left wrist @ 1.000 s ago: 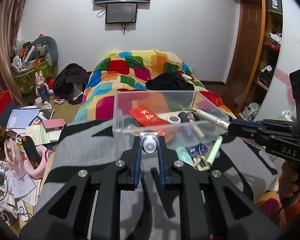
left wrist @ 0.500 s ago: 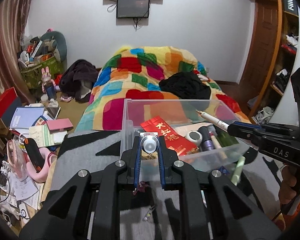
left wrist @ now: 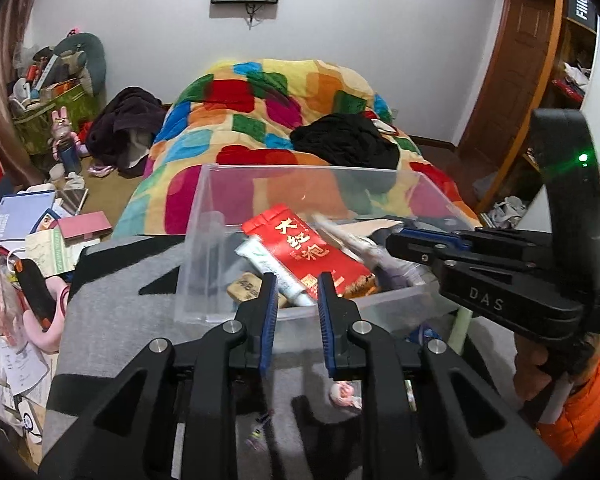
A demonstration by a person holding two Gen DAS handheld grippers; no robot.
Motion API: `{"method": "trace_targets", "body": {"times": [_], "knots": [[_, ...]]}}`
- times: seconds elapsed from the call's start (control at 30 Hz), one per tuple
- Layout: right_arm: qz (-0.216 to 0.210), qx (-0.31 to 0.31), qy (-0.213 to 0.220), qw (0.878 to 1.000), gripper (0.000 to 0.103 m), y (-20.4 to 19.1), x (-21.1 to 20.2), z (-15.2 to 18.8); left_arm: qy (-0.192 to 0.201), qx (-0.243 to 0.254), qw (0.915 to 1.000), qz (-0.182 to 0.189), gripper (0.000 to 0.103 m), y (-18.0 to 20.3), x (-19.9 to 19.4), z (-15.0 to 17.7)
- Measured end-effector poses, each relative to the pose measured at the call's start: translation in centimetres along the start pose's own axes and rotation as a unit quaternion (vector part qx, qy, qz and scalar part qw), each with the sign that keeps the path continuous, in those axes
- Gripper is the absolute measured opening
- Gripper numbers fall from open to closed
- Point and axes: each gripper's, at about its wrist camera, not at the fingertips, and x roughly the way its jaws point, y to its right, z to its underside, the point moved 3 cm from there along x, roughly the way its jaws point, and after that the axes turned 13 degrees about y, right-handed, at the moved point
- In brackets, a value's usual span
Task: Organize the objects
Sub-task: 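Carry the ointment tube and pen into the clear box and release both, then grasp the pink hair clip with the left tool while the right tool grasps the pale green tube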
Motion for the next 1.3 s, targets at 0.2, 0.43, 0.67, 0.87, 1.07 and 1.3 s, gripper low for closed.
{"method": "trace_targets", "body": {"times": [0.2, 0.43, 0.67, 0.87, 1.07, 1.3], "knots": [[-0.005, 0.006, 0.009, 1.000, 0.012, 0.6, -2.0, 0.3, 0.012, 0.005, 0.9999, 0.002, 0.023, 0.0, -1.4, -0.2], [-0.004, 0.000, 0.034, 0.999, 0.027, 0.2, -5.2, 0.4, 0.029, 0.005, 0.9995, -0.010, 0.033, -0.7, -3.4, -0.6], [0.019, -0.013, 0.059, 0.998, 0.041, 0.0, -8.1, 1.3, 0.025, -0.005, 0.9994, -0.024, 0.038, -2.5, -4.4, 0.2], [0.044, 0.001, 0.057, 0.997, 0.046, 1.2, -9.3, 3.0, -0.011, -0.013, 0.9993, -0.033, 0.044, -3.8, -3.2, 2.5], [0.061, 0.052, 0.030, 0.996, 0.057, 2.9, -8.9, 5.5, -0.056, -0.015, 0.9973, -0.045, 0.056, -4.6, -0.9, 4.6], [0.064, 0.108, -0.029, 0.992, 0.064, 3.2, -5.3, 8.1, -0.095, -0.008, 0.9937, -0.058, 0.065, -4.4, 1.6, 5.5]]}}
